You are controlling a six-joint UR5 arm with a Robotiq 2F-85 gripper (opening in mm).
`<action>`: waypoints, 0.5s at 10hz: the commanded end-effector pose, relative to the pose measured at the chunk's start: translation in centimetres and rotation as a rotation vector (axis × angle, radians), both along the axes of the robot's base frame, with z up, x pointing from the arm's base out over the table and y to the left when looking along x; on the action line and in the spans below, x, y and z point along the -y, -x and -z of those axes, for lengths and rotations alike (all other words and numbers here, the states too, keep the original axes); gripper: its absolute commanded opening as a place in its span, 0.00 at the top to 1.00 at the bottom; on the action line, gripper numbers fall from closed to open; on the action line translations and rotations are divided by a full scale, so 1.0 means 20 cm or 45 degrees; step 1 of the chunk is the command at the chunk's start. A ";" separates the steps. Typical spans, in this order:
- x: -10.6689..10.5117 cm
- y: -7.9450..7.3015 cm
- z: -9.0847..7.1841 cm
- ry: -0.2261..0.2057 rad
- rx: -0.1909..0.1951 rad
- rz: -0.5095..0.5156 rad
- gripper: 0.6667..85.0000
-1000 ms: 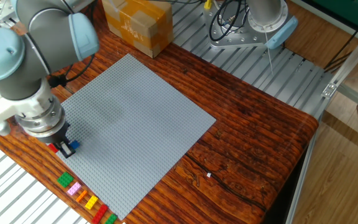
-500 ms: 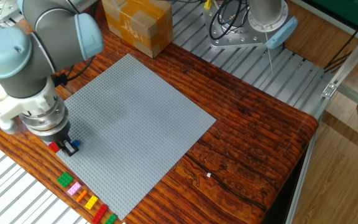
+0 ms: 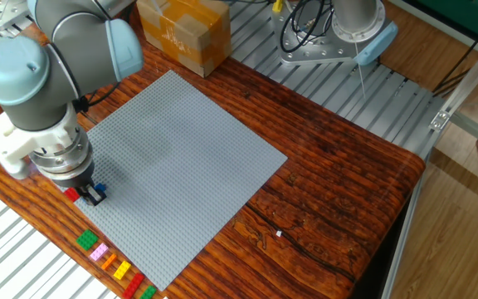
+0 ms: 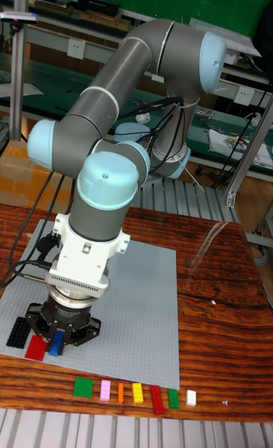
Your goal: Build with small Lego blocks
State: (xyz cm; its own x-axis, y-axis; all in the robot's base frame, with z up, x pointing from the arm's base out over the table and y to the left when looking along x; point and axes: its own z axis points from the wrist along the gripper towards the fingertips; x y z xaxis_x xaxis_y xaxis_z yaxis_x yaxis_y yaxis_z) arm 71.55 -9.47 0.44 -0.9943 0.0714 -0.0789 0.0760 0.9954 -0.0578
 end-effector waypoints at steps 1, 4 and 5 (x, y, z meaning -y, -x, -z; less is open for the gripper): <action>-0.01 -0.04 0.00 -0.039 0.042 -0.006 1.00; 0.01 -0.03 -0.02 -0.042 0.031 -0.098 0.75; 0.04 -0.02 -0.04 -0.054 0.026 -0.129 0.70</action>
